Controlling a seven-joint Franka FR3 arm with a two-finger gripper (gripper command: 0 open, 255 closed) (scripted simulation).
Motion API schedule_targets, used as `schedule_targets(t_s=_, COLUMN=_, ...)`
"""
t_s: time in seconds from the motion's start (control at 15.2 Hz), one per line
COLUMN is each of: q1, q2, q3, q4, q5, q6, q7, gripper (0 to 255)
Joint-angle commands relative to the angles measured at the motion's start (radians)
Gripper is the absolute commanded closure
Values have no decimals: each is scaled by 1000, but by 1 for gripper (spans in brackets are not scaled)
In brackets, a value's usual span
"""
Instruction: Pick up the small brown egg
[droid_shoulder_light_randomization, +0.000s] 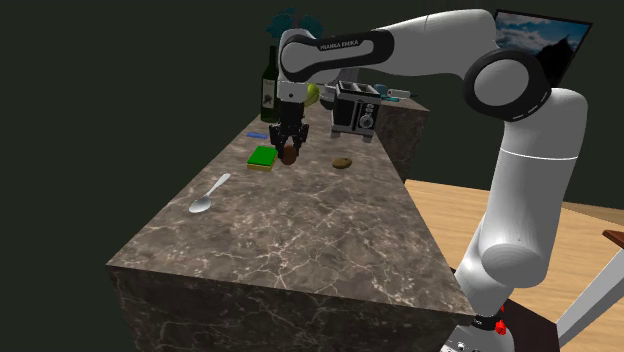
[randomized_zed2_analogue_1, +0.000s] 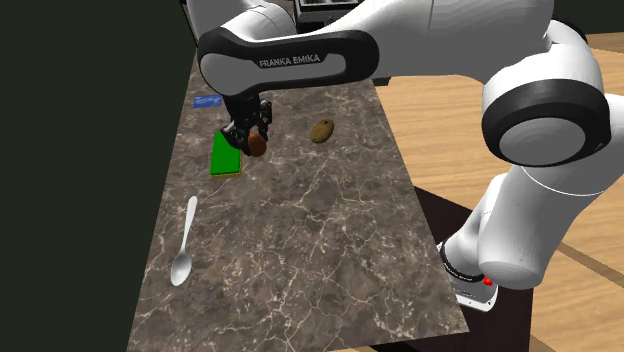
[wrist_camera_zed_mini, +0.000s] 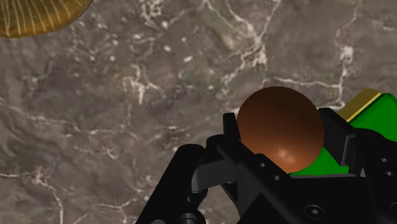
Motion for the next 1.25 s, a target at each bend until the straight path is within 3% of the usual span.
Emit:
schedule_targets(t_s=0.0, q1=0, q2=0, q3=0, q4=0, q5=0, q6=0, q7=0, gripper=255)
schedule_targets(t_s=1.19, q1=-2, q2=13, q3=0, q4=222, q5=-2, q6=-208, q7=13, gripper=255)
